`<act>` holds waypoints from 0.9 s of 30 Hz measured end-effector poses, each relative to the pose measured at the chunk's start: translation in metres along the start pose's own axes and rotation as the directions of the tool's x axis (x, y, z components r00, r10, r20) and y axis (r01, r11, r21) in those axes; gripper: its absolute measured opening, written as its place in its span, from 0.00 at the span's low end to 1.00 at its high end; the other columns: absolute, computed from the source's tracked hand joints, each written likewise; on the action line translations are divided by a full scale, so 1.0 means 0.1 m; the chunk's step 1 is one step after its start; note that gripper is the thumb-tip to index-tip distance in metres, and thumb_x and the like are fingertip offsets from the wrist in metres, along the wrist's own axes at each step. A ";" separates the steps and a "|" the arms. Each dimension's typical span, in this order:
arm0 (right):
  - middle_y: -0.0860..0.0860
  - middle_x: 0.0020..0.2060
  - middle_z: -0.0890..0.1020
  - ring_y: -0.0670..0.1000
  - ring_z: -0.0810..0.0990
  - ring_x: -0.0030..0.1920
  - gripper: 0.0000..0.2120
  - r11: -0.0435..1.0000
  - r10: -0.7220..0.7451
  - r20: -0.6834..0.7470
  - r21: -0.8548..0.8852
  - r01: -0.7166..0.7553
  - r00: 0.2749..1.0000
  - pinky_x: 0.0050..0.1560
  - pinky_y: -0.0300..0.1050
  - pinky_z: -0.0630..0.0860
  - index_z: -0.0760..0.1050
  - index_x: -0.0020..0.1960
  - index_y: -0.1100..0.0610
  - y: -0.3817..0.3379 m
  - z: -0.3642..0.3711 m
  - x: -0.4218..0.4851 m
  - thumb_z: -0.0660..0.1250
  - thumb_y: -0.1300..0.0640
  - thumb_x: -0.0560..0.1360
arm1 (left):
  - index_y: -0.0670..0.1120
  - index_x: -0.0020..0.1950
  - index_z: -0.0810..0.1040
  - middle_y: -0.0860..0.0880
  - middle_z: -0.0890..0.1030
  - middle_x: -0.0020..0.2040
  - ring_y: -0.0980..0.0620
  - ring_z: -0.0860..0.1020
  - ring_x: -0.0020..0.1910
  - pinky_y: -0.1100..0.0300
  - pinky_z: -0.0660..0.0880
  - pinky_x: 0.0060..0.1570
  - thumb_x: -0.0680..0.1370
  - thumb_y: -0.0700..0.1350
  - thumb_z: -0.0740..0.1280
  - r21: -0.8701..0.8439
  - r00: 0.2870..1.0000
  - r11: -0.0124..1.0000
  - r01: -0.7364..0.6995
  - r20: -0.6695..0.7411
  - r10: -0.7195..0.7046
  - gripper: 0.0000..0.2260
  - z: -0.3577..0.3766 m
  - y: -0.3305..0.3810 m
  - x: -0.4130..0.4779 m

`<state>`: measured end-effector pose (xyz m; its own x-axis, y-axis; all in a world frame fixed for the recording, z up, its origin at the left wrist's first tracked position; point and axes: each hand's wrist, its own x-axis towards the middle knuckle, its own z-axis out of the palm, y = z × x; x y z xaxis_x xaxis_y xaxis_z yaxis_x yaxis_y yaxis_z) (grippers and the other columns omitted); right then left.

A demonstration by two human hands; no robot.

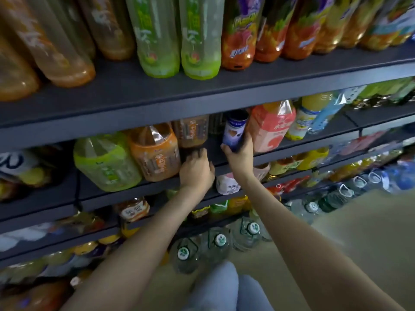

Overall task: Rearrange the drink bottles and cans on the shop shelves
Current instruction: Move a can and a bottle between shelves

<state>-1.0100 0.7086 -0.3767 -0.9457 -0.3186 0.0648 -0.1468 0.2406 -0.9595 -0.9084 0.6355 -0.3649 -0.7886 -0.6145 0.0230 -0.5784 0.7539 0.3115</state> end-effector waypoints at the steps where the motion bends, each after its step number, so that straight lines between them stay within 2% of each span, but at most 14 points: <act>1: 0.49 0.57 0.72 0.42 0.71 0.57 0.27 0.999 -0.023 -0.012 0.026 0.023 1.000 0.53 0.24 0.67 0.65 0.65 0.62 0.04 0.06 0.07 0.73 0.64 0.70 | 0.43 0.69 0.66 0.43 0.73 0.62 0.43 0.72 0.61 0.52 0.71 0.53 0.80 0.47 0.59 -0.027 1.000 1.000 0.016 -0.022 -0.017 0.18 0.08 0.00 0.01; 2: 0.49 0.56 0.73 0.42 0.71 0.57 0.27 0.998 -0.042 -0.021 0.042 0.043 0.999 0.52 0.23 0.66 0.65 0.65 0.62 0.07 0.11 0.12 0.73 0.64 0.70 | 0.44 0.68 0.66 0.43 0.73 0.62 0.43 0.72 0.61 0.52 0.71 0.53 0.80 0.47 0.60 -0.052 0.998 0.998 0.032 -0.048 -0.035 0.18 0.14 -0.01 0.01; 6: 0.53 0.51 0.77 0.53 0.77 0.53 0.20 0.996 -0.085 -0.039 -0.012 0.084 0.996 0.46 0.32 0.68 0.70 0.58 0.63 0.08 0.10 0.14 0.72 0.61 0.70 | 0.46 0.67 0.68 0.45 0.73 0.62 0.45 0.72 0.61 0.52 0.71 0.53 0.79 0.47 0.60 -0.200 0.989 0.976 0.092 -0.091 -0.112 0.17 0.21 -0.03 -0.16; 9: 0.49 0.48 0.78 0.48 0.77 0.47 0.17 0.996 -0.082 0.136 -0.019 0.086 0.987 0.44 0.34 0.70 0.70 0.56 0.57 -0.05 -0.16 -0.14 0.73 0.58 0.71 | 0.45 0.68 0.68 0.45 0.73 0.64 0.45 0.71 0.63 0.51 0.71 0.57 0.79 0.46 0.63 -0.334 0.993 0.939 0.074 -0.064 -0.101 0.18 0.06 0.04 -0.42; 13: 0.46 0.47 0.79 0.42 0.77 0.44 0.20 0.993 -0.111 0.365 0.014 0.114 0.924 0.39 0.25 0.70 0.72 0.58 0.56 -0.39 -0.56 -0.68 0.75 0.59 0.70 | 0.44 0.72 0.62 0.45 0.68 0.70 0.47 0.66 0.69 0.54 0.68 0.62 0.77 0.48 0.67 -0.461 0.992 0.878 0.128 0.040 -0.124 0.27 -0.35 0.25 -0.82; 15: 0.44 0.47 0.78 0.35 0.76 0.43 0.23 0.991 -0.134 0.449 0.046 0.127 0.883 0.41 0.24 0.71 0.72 0.60 0.57 -0.65 -0.66 -0.89 0.76 0.59 0.68 | 0.44 0.71 0.63 0.45 0.70 0.68 0.46 0.68 0.67 0.56 0.69 0.58 0.76 0.47 0.68 -0.522 0.989 0.842 0.132 0.016 -0.145 0.27 -0.58 0.32 -1.03; 17: 0.43 0.48 0.78 0.33 0.75 0.45 0.24 0.987 -0.161 0.535 0.074 0.144 0.829 0.43 0.23 0.71 0.72 0.61 0.56 -0.90 -0.66 -1.06 0.76 0.59 0.68 | 0.44 0.68 0.66 0.44 0.74 0.64 0.46 0.72 0.63 0.62 0.68 0.50 0.75 0.44 0.70 -0.587 0.980 0.801 0.120 -0.057 -0.189 0.24 -0.81 0.30 -1.25; 19: 0.43 0.50 0.78 0.36 0.77 0.47 0.25 0.980 -0.199 0.599 0.117 0.161 0.776 0.44 0.24 0.72 0.72 0.62 0.55 -1.14 -0.58 -1.23 0.76 0.59 0.67 | 0.44 0.68 0.68 0.45 0.76 0.63 0.47 0.74 0.61 0.65 0.68 0.47 0.74 0.43 0.71 -0.639 0.960 0.759 0.127 -0.113 -0.256 0.24 -1.05 0.22 -1.46; 23: 0.46 0.53 0.79 0.45 0.78 0.53 0.26 0.960 -0.279 0.681 0.185 0.209 0.677 0.45 0.27 0.73 0.72 0.63 0.58 -1.55 -0.26 -1.60 0.76 0.58 0.68 | 0.47 0.67 0.69 0.48 0.78 0.60 0.49 0.77 0.57 0.61 0.71 0.46 0.72 0.45 0.72 -0.669 0.906 0.723 0.174 -0.180 -0.384 0.25 -1.51 -0.13 -1.85; 27: 0.49 0.55 0.81 0.47 0.80 0.55 0.21 0.955 -0.284 0.772 0.277 0.102 0.569 0.54 0.42 0.77 0.73 0.61 0.57 -1.90 0.19 -2.08 0.74 0.59 0.71 | 0.51 0.66 0.72 0.56 0.80 0.53 0.57 0.78 0.53 0.66 0.73 0.47 0.72 0.48 0.73 -0.702 0.867 0.693 0.166 -0.231 -0.441 0.23 -1.92 -0.72 -2.31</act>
<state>-0.7802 0.7114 -0.2130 -0.2725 -0.9571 0.0981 -0.1559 -0.0567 -0.9861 -0.6445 0.6787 -0.2106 -0.3803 -0.9192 0.1021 -0.3850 0.2576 0.8863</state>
